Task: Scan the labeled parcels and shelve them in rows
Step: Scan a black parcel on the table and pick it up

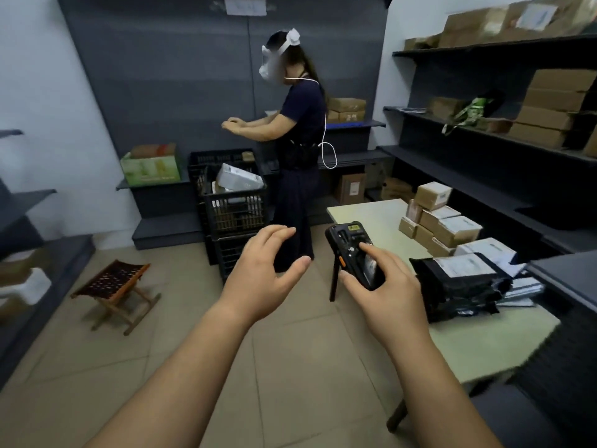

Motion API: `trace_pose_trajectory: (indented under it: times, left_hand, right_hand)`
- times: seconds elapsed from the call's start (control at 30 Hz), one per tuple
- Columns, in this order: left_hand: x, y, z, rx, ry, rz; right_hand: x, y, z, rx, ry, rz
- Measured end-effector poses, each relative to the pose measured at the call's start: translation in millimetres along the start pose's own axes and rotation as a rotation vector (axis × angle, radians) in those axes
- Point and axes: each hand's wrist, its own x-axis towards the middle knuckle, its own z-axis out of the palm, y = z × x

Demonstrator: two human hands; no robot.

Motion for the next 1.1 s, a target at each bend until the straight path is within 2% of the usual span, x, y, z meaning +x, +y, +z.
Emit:
trace_pose_trajectory:
  times: [0.2, 0.3, 0.43, 0.6, 0.77, 0.9, 1.1]
  left_hand:
    - [98.9, -71.2, 52.2, -0.033, -0.058, 0.009]
    - [157.6, -102.4, 98.3, -0.081, -0.135, 0.037]
    - [233.8, -120.5, 168.3, -0.167, -0.311, 0.182]
    - [307.9, -97.7, 249.2, -0.281, -0.507, 0.369]
    - [323.0, -50.1, 321.3, -0.410, -0.661, 0.527]
    - [324.8, -23.8, 373.6, -0.463, -0.752, 0.569]
    - [327.5, 1.9, 442.4, -0.474, -0.871, 0.571]
  right_hand:
    - [97.5, 43.5, 59.1, -0.081, -0.004, 0.045]
    - [140.4, 77.8, 77.3, -0.127, 0.075, 0.119]
    - [185.1, 115.8, 80.2, -0.221, 0.248, 0.294]
    - [209.0, 141.9, 62.0, -0.332, 0.465, 0.489]
    - [199.9, 168.8, 37.8, -0.440, 0.591, 0.670]
    - [196.0, 201.5, 21.2, -0.470, 0.673, 0.748]
    - [199.3, 256.6, -2.4, -0.450, 0.710, 0.833]
